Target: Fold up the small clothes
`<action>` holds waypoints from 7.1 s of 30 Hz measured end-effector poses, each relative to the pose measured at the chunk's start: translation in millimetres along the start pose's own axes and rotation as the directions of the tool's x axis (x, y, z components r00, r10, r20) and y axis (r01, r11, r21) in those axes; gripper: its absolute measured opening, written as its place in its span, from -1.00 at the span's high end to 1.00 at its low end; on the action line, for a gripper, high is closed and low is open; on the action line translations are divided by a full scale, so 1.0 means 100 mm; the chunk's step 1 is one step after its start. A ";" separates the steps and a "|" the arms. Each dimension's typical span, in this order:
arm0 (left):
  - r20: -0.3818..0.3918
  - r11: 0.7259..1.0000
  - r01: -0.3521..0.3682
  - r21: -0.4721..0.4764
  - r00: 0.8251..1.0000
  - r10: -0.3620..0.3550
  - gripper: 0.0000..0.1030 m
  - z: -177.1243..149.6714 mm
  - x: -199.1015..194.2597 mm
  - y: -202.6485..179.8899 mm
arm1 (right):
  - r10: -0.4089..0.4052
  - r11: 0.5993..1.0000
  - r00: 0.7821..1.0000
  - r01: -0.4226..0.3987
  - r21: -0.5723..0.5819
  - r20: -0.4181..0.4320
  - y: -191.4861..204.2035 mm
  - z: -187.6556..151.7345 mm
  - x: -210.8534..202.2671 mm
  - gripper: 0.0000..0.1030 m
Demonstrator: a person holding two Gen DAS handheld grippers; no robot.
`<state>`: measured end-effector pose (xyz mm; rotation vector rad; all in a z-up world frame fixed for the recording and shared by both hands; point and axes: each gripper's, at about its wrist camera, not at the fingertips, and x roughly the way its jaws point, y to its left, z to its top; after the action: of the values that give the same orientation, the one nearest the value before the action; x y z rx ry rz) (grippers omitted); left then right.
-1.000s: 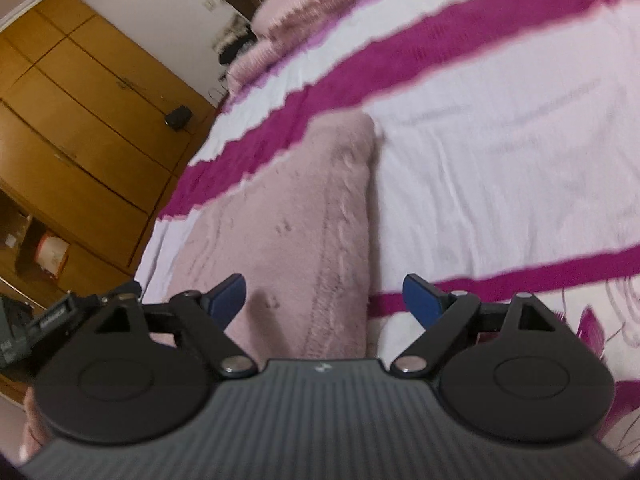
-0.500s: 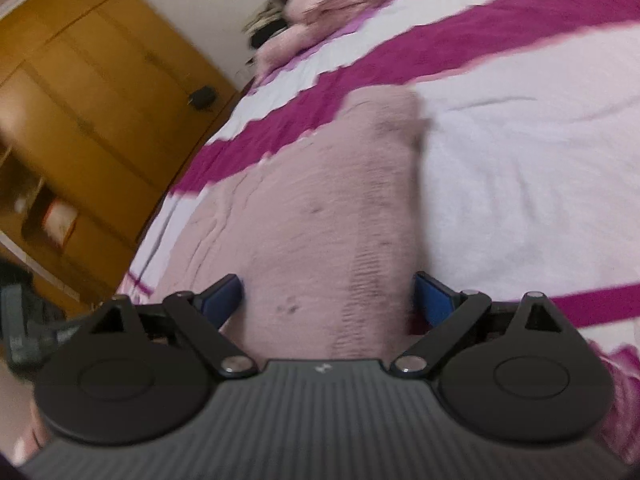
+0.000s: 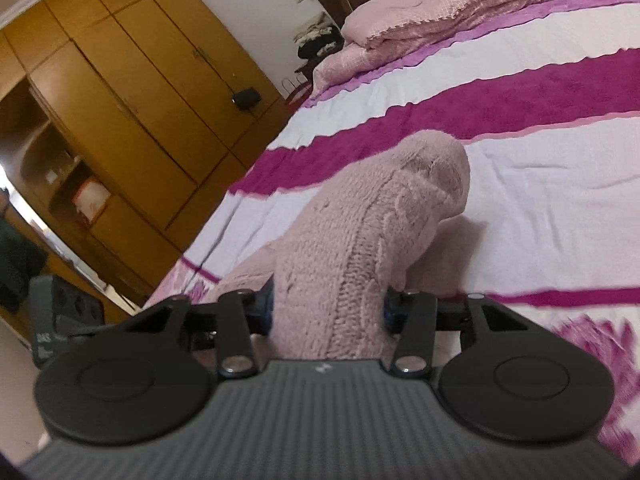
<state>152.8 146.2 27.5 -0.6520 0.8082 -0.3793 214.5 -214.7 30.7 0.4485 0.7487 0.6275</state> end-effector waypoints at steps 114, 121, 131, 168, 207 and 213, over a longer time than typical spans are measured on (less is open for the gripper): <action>0.083 0.845 -0.448 0.293 0.892 0.444 0.12 -1.43 0.03 -1.12 | -0.390 0.920 0.915 0.382 0.081 0.109 -0.55 -1.20 -1.31 -0.27; 0.145 0.785 -0.463 0.411 0.884 0.445 -0.66 -1.82 -0.60 -1.47 | -0.352 0.930 0.929 0.333 0.159 0.112 -0.17 -1.36 -1.85 -0.60; 0.081 0.792 -0.455 0.407 0.882 0.465 -0.79 -2.55 -0.92 -1.50 | -0.437 0.896 0.899 0.434 0.090 0.011 0.11 -2.01 -2.12 -0.60; 0.006 0.724 -0.513 0.461 0.817 0.576 -0.87 -2.85 -0.34 -1.35 | -0.586 0.797 0.809 0.587 -0.140 0.056 -0.04 -2.57 -1.69 -0.82; 0.024 0.711 -0.513 0.481 0.818 0.574 -0.88 -2.90 -0.31 -1.34 | -0.589 0.791 0.805 0.593 -0.151 0.071 -0.03 -2.61 -1.66 -0.83; 0.024 0.713 -0.509 0.481 0.821 0.570 -0.88 -2.91 -0.31 -1.33 | -0.590 0.788 0.803 0.595 -0.157 0.077 -0.03 -2.62 -1.66 -0.83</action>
<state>-98.5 -48.6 -16.8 0.0883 0.9458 -0.0615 -72.8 -286.7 -62.2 0.0389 0.7539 0.0860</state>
